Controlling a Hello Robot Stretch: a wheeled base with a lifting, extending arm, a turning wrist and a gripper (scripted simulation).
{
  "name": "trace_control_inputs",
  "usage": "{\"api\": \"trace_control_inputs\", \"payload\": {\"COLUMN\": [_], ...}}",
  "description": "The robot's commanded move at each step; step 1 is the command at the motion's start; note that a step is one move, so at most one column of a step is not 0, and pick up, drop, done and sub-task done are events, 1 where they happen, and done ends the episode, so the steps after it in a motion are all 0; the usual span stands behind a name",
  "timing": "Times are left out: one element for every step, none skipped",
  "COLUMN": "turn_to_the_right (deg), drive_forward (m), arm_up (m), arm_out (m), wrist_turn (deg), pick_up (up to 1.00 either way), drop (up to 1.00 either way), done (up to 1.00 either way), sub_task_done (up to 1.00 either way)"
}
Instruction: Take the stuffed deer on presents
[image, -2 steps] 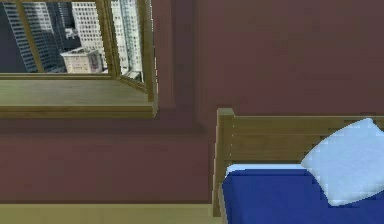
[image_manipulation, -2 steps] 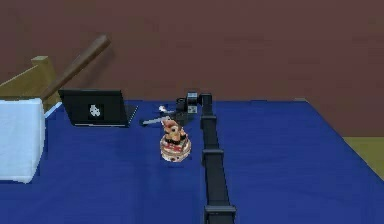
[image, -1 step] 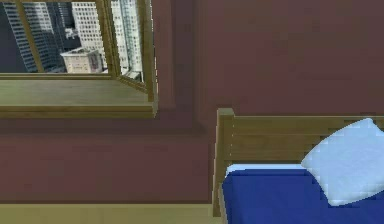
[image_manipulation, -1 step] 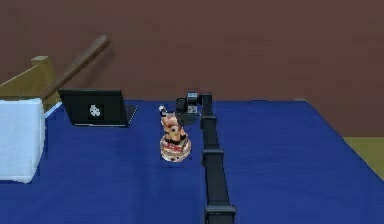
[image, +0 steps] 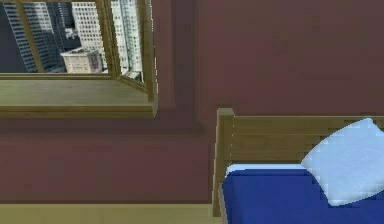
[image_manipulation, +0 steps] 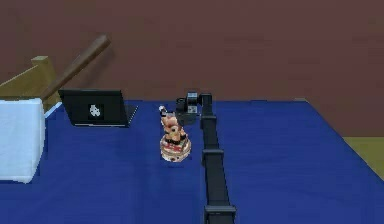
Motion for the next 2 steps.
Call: {"api": "trace_control_inputs", "payload": {"turn_to_the_right": [0.0, 0.0], "drive_forward": [0.00, 0.00], "arm_up": [0.10, 0.00], "arm_out": [0.00, 0.00], "wrist_turn": [0.0, 0.0], "pick_up": [0.00, 0.00], "drop": [0.00, 0.00], "done": [0.00, 1.00], "sub_task_done": [0.00, 0.00]}}
